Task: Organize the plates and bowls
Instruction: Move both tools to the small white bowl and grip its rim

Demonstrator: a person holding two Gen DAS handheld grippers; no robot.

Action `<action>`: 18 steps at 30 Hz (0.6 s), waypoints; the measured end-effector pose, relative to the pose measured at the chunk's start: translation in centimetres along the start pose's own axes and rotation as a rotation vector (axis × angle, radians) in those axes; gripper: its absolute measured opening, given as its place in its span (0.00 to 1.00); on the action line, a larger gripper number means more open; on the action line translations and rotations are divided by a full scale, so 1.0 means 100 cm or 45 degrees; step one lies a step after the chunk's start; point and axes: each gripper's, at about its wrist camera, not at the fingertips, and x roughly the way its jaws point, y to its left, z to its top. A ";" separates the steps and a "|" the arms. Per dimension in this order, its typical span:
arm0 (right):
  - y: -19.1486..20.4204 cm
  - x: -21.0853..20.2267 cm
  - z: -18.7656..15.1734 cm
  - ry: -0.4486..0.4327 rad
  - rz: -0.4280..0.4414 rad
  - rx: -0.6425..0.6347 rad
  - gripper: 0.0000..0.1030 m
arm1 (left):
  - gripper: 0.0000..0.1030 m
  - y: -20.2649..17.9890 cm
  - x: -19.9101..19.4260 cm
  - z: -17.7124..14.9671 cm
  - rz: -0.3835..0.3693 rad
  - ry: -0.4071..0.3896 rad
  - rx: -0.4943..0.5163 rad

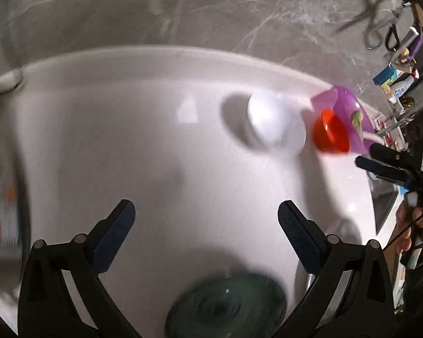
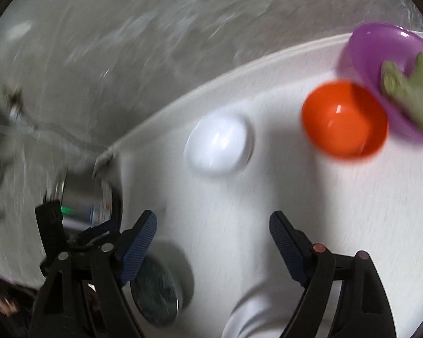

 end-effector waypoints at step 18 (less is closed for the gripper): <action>-0.030 0.101 0.050 0.120 -0.185 0.102 0.60 | 0.84 -0.043 0.134 0.119 0.065 0.220 0.157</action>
